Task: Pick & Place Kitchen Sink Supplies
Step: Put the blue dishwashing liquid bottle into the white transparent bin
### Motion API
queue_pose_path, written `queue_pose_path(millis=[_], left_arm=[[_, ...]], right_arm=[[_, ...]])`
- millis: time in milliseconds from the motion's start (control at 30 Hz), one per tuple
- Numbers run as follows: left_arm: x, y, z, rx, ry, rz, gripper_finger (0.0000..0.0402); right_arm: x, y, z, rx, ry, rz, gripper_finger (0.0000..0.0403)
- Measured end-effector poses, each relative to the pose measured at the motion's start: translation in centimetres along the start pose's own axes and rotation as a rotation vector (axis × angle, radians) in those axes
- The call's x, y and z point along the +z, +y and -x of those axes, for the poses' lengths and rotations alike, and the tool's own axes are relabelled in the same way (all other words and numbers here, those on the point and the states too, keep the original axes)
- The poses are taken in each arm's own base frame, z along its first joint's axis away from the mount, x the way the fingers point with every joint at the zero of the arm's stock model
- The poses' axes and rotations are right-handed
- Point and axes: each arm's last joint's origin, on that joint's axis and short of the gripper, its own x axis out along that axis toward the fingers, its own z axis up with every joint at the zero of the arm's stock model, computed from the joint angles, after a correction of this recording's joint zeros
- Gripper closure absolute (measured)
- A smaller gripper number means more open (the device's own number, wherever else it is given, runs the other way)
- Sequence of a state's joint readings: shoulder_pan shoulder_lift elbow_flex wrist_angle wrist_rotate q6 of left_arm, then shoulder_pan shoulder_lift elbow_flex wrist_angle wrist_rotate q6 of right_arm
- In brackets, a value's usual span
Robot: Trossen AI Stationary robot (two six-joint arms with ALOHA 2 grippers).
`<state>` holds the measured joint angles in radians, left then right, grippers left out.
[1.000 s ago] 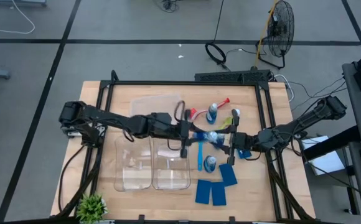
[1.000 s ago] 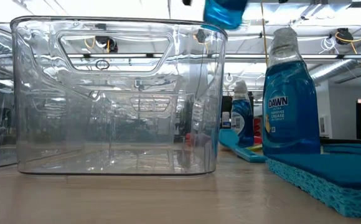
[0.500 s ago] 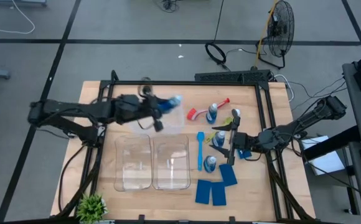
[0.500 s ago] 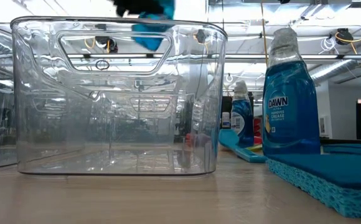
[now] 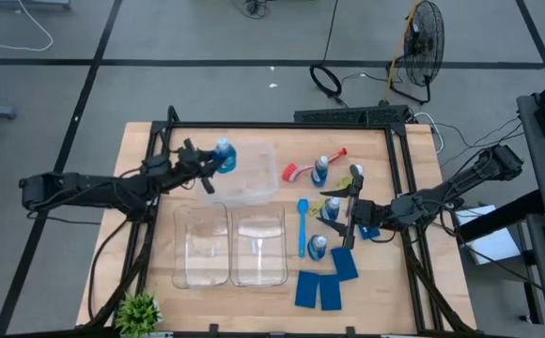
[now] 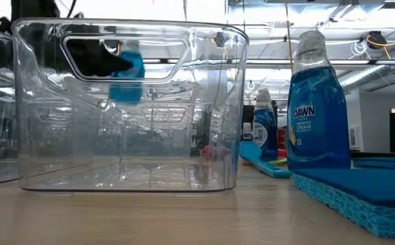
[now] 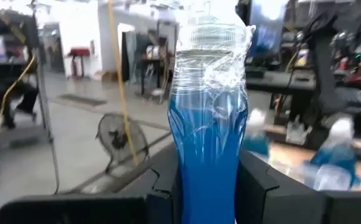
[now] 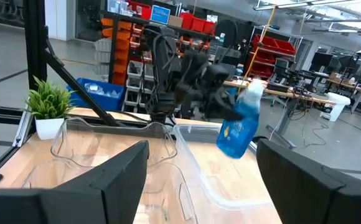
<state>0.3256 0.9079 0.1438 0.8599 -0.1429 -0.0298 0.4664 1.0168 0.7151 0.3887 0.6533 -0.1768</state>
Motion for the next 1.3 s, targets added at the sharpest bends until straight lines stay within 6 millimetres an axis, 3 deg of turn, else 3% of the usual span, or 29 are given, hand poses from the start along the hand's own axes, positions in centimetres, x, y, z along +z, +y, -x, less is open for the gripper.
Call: queue_pose_path(millis=[200,433,733,900,1067,1167,1300], left_arm=[[-1.9,0.2,1.3,-0.015,0.024,0.011,0.0310],[-2.7,0.3,2.0,-0.037,0.025,-0.039,0.0310],[-1.6,-0.2,2.0,-0.068,-0.074,-0.081,0.0310],[1.3,-1.8,1.3,-0.169,-0.188,-0.119,0.0310],[3.1,-4.4,1.4,-0.328,-0.106,-0.132,0.0310],[2.9,-6.5,2.7,-0.450,0.002,-0.120,0.0310],[3.1,-8.6,5.1,-0.495,0.023,-0.134,0.0310]], right_arm=[[0.0,0.0,0.0,-0.001,-0.003,-0.003,0.0120],[0.0,0.0,0.0,-0.001,-0.003,-0.002,0.0122],[0.0,0.0,0.0,-0.001,-0.002,-0.002,0.0122],[0.0,0.0,0.0,-0.001,-0.002,-0.002,0.0124],[0.0,0.0,0.0,-0.001,-0.002,-0.002,0.0124],[0.0,0.0,0.0,-0.001,-0.002,-0.008,0.0124],[0.0,0.0,0.0,-0.001,-0.001,-0.012,0.0124]])
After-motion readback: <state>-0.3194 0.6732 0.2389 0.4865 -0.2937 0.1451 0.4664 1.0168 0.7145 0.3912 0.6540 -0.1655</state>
